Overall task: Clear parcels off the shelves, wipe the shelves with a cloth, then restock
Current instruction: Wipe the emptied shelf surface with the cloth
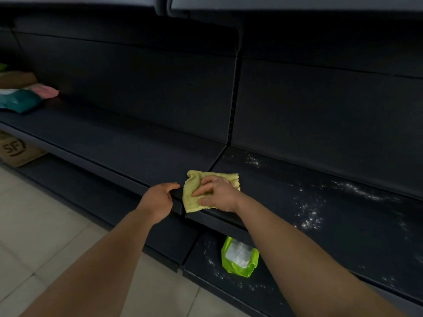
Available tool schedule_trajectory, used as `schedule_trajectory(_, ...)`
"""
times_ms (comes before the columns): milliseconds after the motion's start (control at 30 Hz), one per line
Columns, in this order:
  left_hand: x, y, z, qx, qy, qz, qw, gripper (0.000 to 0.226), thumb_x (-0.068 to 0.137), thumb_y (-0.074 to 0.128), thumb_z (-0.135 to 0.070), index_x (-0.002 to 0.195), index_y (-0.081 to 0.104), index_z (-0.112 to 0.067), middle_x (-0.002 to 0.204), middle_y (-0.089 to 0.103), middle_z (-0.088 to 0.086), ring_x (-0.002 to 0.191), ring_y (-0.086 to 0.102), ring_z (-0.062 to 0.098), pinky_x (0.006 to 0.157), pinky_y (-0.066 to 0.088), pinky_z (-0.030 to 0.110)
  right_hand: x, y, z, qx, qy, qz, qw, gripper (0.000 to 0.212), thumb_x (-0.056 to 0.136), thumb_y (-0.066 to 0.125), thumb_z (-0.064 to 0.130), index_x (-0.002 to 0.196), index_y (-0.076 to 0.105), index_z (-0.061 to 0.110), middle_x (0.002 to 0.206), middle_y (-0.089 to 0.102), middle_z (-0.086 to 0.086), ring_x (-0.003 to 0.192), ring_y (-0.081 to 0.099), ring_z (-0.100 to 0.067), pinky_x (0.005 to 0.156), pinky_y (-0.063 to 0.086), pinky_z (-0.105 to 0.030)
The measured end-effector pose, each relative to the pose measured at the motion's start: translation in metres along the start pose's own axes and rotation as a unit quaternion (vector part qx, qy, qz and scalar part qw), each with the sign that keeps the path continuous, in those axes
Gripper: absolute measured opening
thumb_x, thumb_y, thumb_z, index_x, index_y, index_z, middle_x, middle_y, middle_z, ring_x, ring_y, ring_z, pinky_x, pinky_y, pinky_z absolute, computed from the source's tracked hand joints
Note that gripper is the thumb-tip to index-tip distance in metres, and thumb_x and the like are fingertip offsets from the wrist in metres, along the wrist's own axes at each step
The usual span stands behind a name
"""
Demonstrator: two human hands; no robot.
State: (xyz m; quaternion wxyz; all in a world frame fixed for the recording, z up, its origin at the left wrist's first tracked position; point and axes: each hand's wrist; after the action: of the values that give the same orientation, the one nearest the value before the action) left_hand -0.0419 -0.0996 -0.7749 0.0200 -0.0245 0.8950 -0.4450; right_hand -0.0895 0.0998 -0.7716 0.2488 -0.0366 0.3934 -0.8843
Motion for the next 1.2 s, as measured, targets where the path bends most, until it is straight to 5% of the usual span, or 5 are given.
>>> schedule_trajectory(233,-0.004,0.002,-0.007,0.02,-0.006,0.039,0.999,0.051,0.098,0.031,-0.001,0.146,0.038,-0.018,0.154,0.031,-0.001,0.138,0.033,0.018,0.109,0.026,0.022,-0.037,-0.013,-0.005,0.056,0.006,0.077,0.995,0.027,0.083,0.065,0.002,0.101,0.075,0.02,0.121,0.046,0.012,0.117,0.044,-0.005,0.101,0.038,-0.016)
schedule_trajectory(533,-0.02,0.006,-0.019,0.09,0.005,0.092,0.992,0.056,0.1,0.034,-0.007,0.152,0.013,-0.009,0.161,0.006,0.004,0.147,0.006,0.019,0.118,0.005,0.027,-0.091,-0.045,-0.03,0.022,0.095,0.048,0.994,0.045,0.076,0.046,-0.015,0.077,0.076,0.018,0.103,0.061,0.019,0.1,0.054,0.002,0.08,0.036,0.001)
schedule_trajectory(800,-0.011,-0.002,-0.029,0.12,-0.015,0.116,0.986,0.055,0.099,0.034,-0.008,0.152,0.018,-0.011,0.159,0.014,0.006,0.143,0.022,0.024,0.118,0.018,0.032,-0.099,-0.084,-0.037,-0.14,0.064,-0.159,0.975,0.036,0.08,0.052,-0.01,0.099,0.076,0.011,0.132,0.054,-0.001,0.12,0.052,-0.02,0.104,0.036,-0.023)
schedule_trajectory(1033,0.011,0.008,-0.035,0.123,0.008,0.112,0.986,0.052,0.101,0.032,-0.011,0.152,0.02,-0.012,0.16,0.012,0.003,0.144,0.02,0.02,0.118,0.016,0.029,-0.051,-0.015,-0.026,-0.146,0.046,0.009,0.988,0.041,0.101,0.037,0.035,0.142,0.04,0.042,0.16,0.01,0.014,0.147,0.001,-0.012,0.114,-0.008,-0.044)
schedule_trajectory(1200,0.034,0.011,-0.037,0.158,0.021,0.109,0.981,0.051,0.101,0.033,-0.013,0.151,0.024,-0.014,0.159,0.015,0.001,0.143,0.023,0.019,0.117,0.019,0.028,-0.017,-0.022,-0.027,-0.185,0.019,0.031,0.982,0.043,0.102,0.035,0.04,0.144,0.033,0.044,0.16,0.006,0.014,0.147,-0.002,-0.011,0.115,-0.009,-0.043)
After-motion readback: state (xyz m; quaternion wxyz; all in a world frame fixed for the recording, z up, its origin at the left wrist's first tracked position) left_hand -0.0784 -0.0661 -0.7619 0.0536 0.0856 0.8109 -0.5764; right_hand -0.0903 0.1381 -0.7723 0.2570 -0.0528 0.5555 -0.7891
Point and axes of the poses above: each hand's wrist, its own x-axis towards the middle knuckle, its own y-axis out of the palm, z = x × y
